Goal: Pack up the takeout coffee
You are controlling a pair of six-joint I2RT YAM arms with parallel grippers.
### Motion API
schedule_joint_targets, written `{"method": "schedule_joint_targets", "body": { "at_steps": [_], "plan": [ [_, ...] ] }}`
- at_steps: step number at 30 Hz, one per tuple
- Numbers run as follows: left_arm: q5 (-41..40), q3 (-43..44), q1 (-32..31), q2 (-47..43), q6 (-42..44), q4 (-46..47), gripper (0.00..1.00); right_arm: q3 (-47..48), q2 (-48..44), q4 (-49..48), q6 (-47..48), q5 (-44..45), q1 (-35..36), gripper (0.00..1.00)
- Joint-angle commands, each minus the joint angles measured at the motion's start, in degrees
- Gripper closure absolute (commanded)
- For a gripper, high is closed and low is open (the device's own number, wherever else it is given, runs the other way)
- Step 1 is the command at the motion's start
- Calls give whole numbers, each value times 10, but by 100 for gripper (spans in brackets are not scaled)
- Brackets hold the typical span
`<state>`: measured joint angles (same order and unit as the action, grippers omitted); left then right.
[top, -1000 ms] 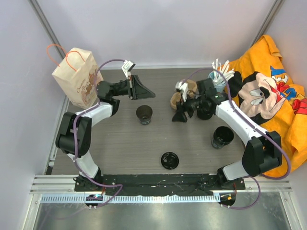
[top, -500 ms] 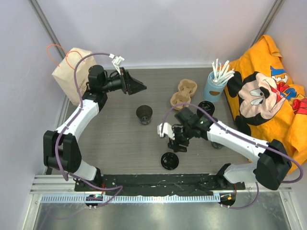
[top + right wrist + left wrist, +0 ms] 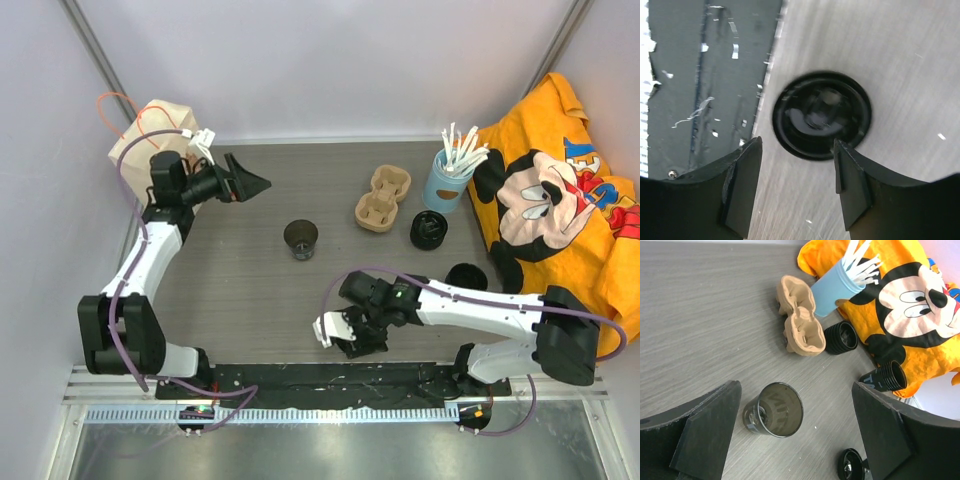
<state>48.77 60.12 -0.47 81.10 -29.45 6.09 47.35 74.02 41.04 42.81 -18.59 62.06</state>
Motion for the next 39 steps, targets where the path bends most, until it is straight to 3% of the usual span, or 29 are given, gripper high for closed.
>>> {"method": "schedule_joint_targets", "body": {
  "at_steps": [1, 16, 22, 26, 28, 33, 39],
  "plan": [
    [-12, 0, 24, -39, 15, 11, 2, -18, 17, -25, -2, 15, 39, 38],
    [-10, -23, 44, -49, -4, 45, 1, -63, 52, -101, -24, 72, 72, 57],
    [-2, -28, 49, -51, -7, 52, 0, -62, 60, -105, -25, 79, 74, 71],
    [4, -30, 49, -50, -9, 58, 0, -59, 57, -104, -27, 85, 73, 94],
    [10, -32, 48, -50, -8, 63, 0, -50, 49, -97, -29, 86, 74, 98],
    [52, -34, 49, -47, 4, 87, 0, -7, 18, -56, -32, 69, 59, 99],
    [128, -39, 42, -48, 63, 113, 0, 147, 4, 66, -17, -64, -40, 99]
  ]
}}
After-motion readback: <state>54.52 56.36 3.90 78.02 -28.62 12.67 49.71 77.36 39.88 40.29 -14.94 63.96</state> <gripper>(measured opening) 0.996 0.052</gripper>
